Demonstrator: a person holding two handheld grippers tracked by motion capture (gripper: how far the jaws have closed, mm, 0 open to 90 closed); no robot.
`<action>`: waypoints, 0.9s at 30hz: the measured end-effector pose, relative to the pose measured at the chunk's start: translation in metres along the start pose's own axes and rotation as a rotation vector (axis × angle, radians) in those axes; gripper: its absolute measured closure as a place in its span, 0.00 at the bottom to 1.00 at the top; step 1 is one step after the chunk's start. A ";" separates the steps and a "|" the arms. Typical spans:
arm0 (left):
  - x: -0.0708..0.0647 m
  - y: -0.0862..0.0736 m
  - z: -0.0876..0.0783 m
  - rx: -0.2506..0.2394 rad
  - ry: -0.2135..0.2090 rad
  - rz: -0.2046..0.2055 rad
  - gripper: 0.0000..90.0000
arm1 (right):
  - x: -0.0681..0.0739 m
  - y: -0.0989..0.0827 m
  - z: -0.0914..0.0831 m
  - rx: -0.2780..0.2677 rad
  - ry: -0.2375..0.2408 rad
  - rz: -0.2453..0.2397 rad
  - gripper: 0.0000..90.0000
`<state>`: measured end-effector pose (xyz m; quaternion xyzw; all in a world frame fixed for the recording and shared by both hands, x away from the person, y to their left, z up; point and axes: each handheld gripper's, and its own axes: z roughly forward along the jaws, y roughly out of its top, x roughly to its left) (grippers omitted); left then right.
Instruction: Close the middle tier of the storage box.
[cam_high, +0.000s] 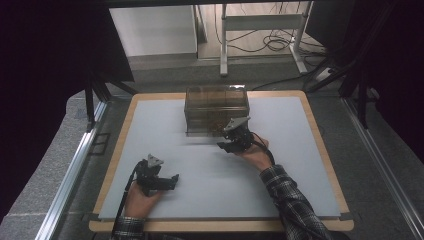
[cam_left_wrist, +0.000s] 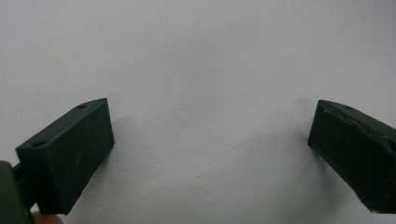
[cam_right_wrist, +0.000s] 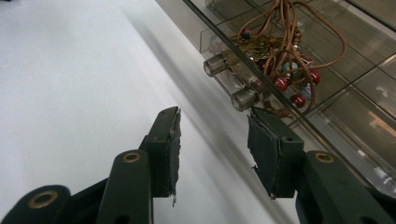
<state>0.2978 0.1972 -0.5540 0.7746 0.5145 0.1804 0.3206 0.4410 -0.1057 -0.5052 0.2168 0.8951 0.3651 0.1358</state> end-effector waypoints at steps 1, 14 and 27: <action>0.000 0.000 0.000 0.000 0.000 0.000 0.01 | 0.000 0.000 0.000 0.000 -0.002 0.000 0.58; 0.000 0.000 0.000 0.000 0.000 0.000 0.01 | -0.004 0.004 0.003 0.005 -0.011 0.004 0.54; 0.000 0.000 0.000 0.000 0.000 0.000 0.01 | -0.006 0.008 0.006 0.003 -0.015 0.003 0.52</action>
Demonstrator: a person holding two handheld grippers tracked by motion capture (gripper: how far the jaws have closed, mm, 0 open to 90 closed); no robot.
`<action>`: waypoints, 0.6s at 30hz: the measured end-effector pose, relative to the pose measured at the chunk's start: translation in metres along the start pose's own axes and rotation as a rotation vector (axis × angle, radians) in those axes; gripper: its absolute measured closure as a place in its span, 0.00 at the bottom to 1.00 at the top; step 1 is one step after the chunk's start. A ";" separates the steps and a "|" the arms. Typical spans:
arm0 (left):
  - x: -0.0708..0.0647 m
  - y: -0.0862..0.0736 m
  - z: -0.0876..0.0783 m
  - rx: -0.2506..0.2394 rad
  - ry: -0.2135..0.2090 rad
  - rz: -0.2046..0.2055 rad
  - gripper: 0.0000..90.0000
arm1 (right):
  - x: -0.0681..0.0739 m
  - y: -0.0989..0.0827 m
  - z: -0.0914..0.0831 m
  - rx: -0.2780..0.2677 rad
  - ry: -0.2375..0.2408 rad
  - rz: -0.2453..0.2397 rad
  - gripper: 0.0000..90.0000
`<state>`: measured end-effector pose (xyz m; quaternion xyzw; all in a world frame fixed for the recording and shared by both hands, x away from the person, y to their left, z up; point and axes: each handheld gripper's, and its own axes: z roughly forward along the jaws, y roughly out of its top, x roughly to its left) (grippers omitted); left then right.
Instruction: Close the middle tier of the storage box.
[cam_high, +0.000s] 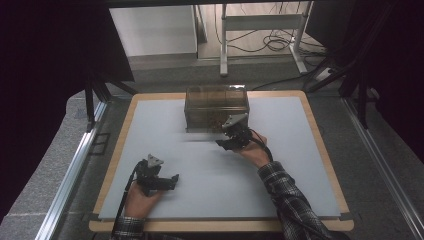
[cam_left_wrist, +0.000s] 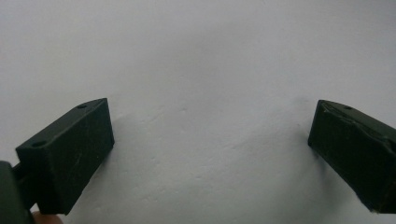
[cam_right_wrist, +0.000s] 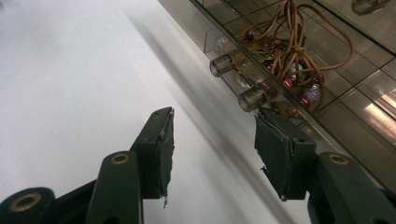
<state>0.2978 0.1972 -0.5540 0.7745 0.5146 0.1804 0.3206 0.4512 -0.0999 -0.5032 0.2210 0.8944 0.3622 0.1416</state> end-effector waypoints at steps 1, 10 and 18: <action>0.000 0.000 0.000 0.000 0.000 0.000 0.01 | 0.000 0.000 0.000 0.000 0.000 -0.002 0.51; 0.000 0.000 0.000 0.000 0.000 0.000 0.01 | -0.001 0.002 0.003 0.001 -0.005 0.002 0.50; 0.000 0.000 0.000 0.000 0.000 0.001 0.01 | -0.004 0.004 0.005 0.006 -0.012 0.006 0.49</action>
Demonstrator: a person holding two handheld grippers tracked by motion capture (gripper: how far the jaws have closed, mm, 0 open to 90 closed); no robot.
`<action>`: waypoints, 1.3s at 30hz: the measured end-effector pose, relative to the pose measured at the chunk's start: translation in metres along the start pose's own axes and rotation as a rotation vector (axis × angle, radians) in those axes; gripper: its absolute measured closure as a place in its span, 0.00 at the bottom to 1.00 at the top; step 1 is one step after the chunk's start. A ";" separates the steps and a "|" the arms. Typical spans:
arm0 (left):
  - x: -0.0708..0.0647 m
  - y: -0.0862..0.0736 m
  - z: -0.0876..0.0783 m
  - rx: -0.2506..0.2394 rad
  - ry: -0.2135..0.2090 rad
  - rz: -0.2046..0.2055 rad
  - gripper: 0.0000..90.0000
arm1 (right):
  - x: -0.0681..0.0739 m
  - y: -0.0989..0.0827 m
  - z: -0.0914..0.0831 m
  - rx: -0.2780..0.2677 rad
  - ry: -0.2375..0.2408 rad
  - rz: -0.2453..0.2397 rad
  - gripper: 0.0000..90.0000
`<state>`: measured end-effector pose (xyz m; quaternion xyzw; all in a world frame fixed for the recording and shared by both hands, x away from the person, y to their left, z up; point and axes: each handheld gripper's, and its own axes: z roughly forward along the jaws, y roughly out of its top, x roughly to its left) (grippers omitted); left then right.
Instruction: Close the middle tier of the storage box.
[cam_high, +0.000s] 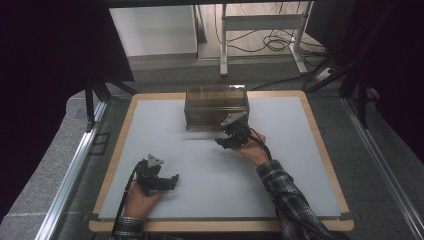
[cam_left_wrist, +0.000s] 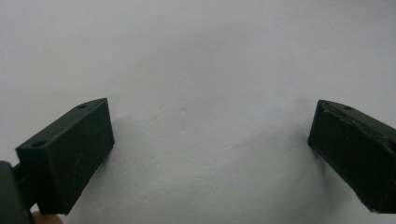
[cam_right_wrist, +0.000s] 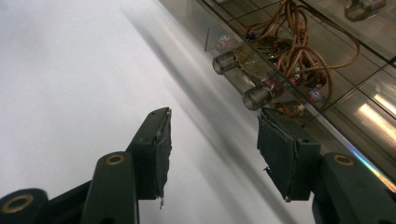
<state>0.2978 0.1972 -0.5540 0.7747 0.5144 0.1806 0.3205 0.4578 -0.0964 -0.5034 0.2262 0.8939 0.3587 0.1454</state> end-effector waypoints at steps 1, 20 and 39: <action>0.000 0.000 0.000 0.000 -0.001 0.000 0.01 | 0.000 0.000 0.000 0.000 -0.001 0.001 0.49; 0.000 0.000 0.000 0.000 0.000 0.000 0.01 | -0.004 0.005 0.004 0.001 -0.006 0.005 0.47; 0.000 0.000 0.000 0.000 -0.001 0.000 0.01 | -0.009 0.006 0.008 -0.002 -0.011 0.008 0.44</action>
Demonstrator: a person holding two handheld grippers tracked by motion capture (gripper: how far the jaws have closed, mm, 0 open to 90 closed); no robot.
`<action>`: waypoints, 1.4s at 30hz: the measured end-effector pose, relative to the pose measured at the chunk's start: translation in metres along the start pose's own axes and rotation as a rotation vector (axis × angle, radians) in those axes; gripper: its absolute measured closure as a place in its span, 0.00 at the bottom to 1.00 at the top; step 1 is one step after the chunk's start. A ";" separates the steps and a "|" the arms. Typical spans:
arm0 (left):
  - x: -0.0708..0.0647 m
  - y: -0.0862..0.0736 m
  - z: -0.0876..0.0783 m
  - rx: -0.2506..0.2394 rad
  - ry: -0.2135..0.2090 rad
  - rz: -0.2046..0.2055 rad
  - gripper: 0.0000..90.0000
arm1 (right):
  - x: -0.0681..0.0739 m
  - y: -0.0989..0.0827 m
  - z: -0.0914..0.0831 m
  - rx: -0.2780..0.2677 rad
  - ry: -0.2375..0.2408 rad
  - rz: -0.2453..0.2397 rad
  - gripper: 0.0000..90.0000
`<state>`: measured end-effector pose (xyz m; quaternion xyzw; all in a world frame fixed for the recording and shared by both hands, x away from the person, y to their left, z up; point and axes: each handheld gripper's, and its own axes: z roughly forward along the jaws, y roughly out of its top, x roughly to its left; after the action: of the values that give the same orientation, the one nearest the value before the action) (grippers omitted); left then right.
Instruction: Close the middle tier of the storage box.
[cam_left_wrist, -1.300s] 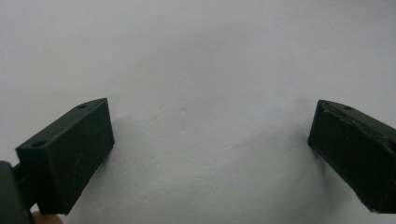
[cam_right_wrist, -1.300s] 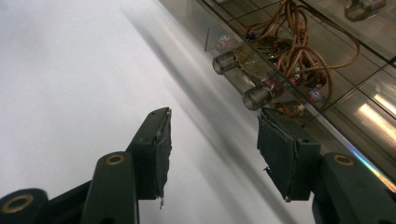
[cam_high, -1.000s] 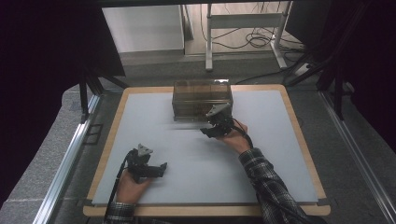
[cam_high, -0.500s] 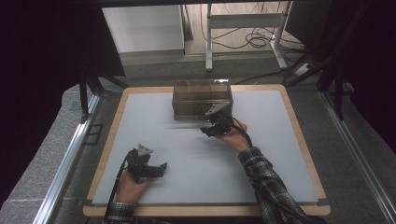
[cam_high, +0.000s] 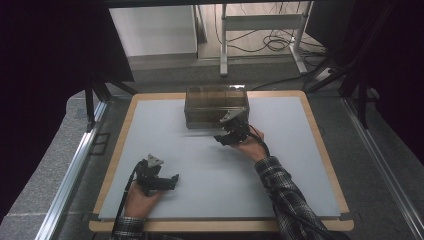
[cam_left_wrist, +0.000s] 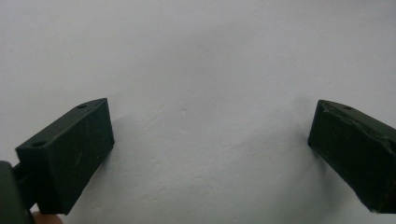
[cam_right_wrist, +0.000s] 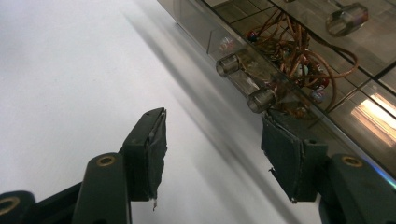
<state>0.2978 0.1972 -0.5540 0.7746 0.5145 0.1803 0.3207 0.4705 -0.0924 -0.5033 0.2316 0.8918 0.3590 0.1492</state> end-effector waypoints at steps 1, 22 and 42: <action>0.000 0.000 0.000 0.000 0.000 0.000 0.01 | 0.000 0.000 0.000 0.001 0.000 0.003 0.44; 0.000 0.000 0.000 0.000 0.000 0.000 0.01 | -0.008 0.004 0.010 -0.009 -0.009 0.007 0.40; 0.000 0.000 0.000 0.001 0.001 0.001 0.01 | -0.016 0.008 0.017 -0.013 -0.023 0.012 0.38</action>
<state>0.2978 0.1973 -0.5540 0.7749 0.5142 0.1805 0.3201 0.4938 -0.0860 -0.5073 0.2403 0.8863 0.3628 0.1588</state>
